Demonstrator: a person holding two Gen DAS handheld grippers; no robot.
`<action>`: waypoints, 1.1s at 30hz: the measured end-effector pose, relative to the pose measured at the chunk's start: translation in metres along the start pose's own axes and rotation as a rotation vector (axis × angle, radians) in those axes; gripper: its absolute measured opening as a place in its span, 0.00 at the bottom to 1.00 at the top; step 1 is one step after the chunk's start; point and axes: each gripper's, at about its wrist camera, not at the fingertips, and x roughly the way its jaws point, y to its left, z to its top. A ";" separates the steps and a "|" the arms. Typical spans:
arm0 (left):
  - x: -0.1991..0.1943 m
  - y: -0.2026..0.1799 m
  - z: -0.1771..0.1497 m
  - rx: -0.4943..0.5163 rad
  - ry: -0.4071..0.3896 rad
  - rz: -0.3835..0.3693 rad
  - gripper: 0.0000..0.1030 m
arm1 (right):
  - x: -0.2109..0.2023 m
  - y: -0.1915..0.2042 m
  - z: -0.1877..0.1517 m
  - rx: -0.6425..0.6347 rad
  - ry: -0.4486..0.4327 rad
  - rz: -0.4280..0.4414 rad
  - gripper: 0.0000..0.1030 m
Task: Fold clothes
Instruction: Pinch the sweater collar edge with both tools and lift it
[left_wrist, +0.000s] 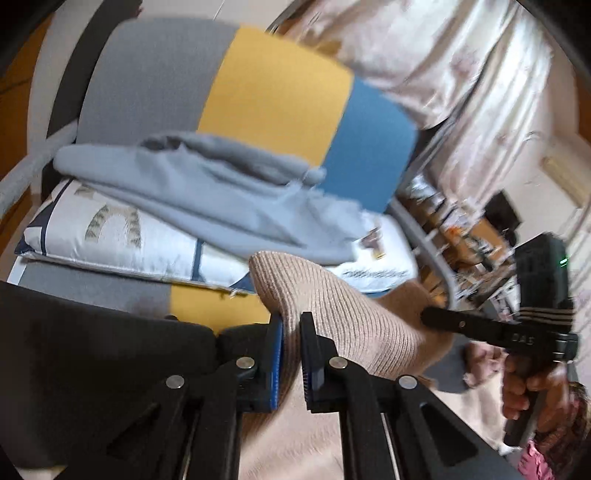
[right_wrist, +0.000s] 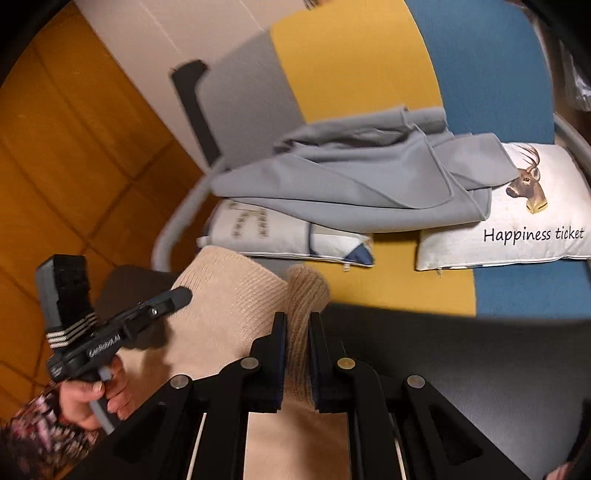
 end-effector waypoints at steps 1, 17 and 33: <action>-0.014 -0.003 -0.008 0.007 -0.017 -0.027 0.08 | -0.009 0.003 -0.011 -0.009 -0.005 0.020 0.11; -0.067 0.012 -0.137 -0.160 0.102 -0.022 0.17 | -0.012 0.011 -0.156 0.069 0.128 0.053 0.39; -0.087 -0.032 -0.138 0.024 0.131 -0.089 0.11 | -0.046 0.055 -0.143 -0.105 0.034 -0.025 0.10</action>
